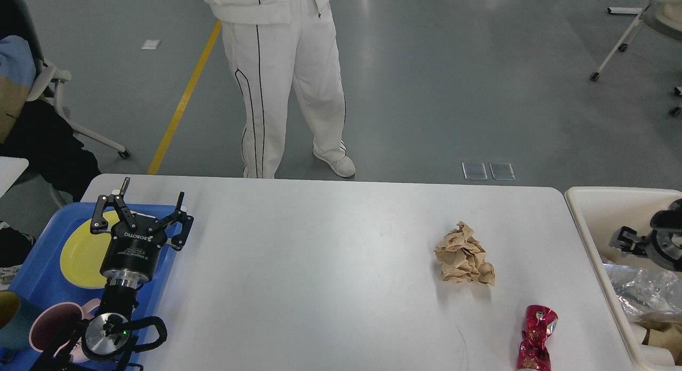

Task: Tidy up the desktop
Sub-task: 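Raise the right gripper and swing it over the crumpled brown paper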

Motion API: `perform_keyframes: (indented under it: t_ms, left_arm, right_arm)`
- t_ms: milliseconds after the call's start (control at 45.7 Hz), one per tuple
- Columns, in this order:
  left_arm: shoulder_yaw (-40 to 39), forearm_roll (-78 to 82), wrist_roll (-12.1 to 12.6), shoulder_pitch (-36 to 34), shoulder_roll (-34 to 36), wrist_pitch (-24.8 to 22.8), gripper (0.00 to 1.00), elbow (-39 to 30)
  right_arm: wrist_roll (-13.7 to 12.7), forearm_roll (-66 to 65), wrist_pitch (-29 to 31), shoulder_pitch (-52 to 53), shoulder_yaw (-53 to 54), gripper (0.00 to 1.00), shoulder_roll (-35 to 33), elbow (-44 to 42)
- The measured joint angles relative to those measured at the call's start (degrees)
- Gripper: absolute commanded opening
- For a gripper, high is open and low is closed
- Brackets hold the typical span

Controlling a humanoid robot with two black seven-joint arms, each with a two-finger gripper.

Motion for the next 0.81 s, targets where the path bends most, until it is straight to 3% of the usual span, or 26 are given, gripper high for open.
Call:
perform_keyframes:
  t_ms: [87,262,350,547,809]
  left_arm:
    - [0.00,0.00,0.00,0.00,0.00,0.00,0.96,0.00]
    - [0.00,-0.01,0.00,-0.01,0.00,0.00,0.96,0.00]
    - [0.00,0.00,-0.01,-0.02,0.00,0.00,0.96,0.00]
    - [0.00,-0.01,-0.06,0.03,0.00,0.00,0.96,0.00]
    - [0.00,-0.07,-0.06,0.06,0.00,0.00,0.96,0.00]
  right_arm:
    - [-0.05,0.26,8.46,7.44,-2.54,1.00,3.63,2.55]
    - [0.02,0.79,31.50,23.42,-3.28,1.00,11.59,6.19]
    - [0.06,1.78,37.82,31.47,-2.86,1.00,14.62,10.17]
    - [-0.04,10.59,41.84,45.09,1.10,1.00,16.08,20.96]
    - [-0.02,12.72,38.49,55.87,-0.19,1.00,16.13,31.43]
